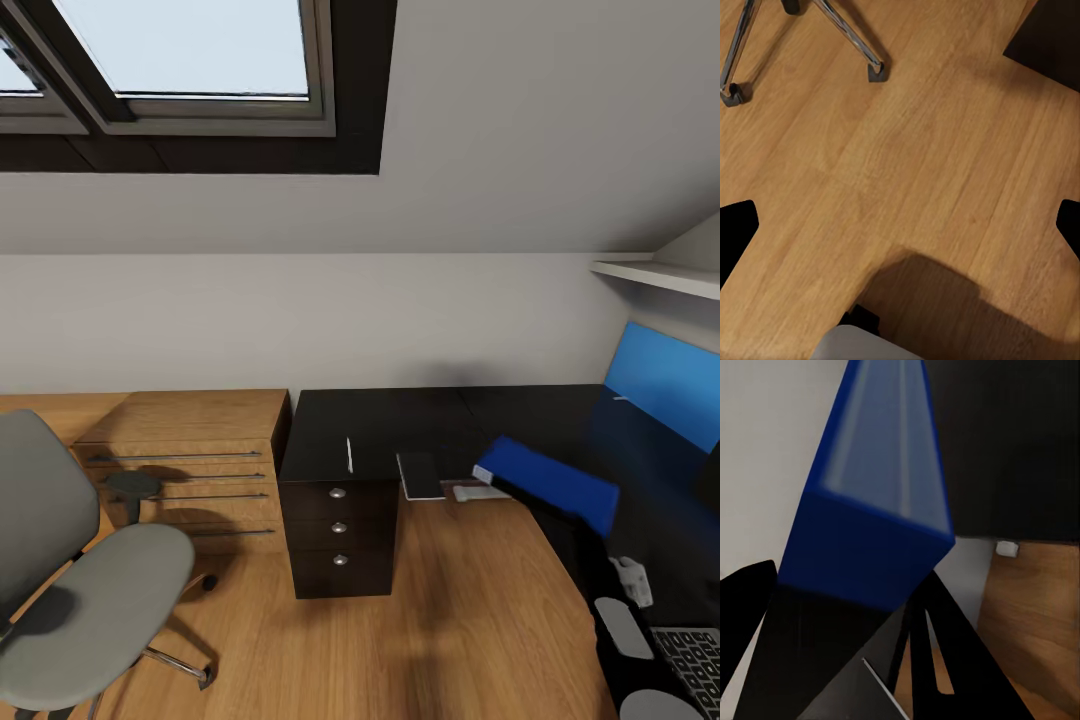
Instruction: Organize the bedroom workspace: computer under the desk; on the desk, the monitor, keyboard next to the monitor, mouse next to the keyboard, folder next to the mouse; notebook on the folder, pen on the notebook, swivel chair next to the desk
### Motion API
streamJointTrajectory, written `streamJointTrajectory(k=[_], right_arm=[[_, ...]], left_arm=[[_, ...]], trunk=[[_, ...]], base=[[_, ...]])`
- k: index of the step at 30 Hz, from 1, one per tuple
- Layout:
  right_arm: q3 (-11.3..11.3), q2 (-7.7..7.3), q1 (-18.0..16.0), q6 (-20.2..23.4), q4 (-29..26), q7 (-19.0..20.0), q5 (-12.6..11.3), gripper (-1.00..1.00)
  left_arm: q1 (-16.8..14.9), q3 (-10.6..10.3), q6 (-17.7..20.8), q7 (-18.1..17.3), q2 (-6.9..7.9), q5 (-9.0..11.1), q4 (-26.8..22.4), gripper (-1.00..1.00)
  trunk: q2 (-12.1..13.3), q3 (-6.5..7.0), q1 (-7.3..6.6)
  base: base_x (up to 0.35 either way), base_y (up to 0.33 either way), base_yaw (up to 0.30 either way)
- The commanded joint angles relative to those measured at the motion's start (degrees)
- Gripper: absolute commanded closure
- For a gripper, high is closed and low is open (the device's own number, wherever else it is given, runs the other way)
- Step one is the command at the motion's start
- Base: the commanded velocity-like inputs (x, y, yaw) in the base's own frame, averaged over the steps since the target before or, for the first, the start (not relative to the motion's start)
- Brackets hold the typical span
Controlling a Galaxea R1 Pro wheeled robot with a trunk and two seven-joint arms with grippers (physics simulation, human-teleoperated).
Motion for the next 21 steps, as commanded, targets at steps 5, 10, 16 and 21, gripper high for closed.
streamJointTrajectory(k=[5,10,16,21], right_arm=[[-0.53,1.0,-0.06,-2.72,0.97,-1.44,-4.11,1.0],[-0.64,1.7,-0.06,-11.72,2.4,-2.05,-5.56,1.0],[-0.63,3.17,-0.06,-19.36,2.84,-2.19,-5.94,1.0],[-0.55,4.12,-0.06,-20.46,2.8,-1.96,-6.11,1.0]], left_arm=[[-0.03,0.07,-0.12,0.01,-0.01,0.07,0.01,-1.0],[-0.03,0.09,-0.12,0.0,-0.02,0.07,0.01,-1.0],[-0.03,0.08,-0.12,-0.03,-0.02,0.07,0.01,-1.0],[-0.03,0.07,-0.12,0.0,-0.02,0.07,0.01,-1.0]], trunk=[[-0.07,-0.09,0.01],[-0.07,-0.09,0.01],[-0.07,-0.09,0.01],[-0.07,-0.09,0.01]], base=[[0.0,0.0,0.0],[0.0,0.0,0.0],[0.0,0.0,0.0],[0.0,0.0,0.0]])
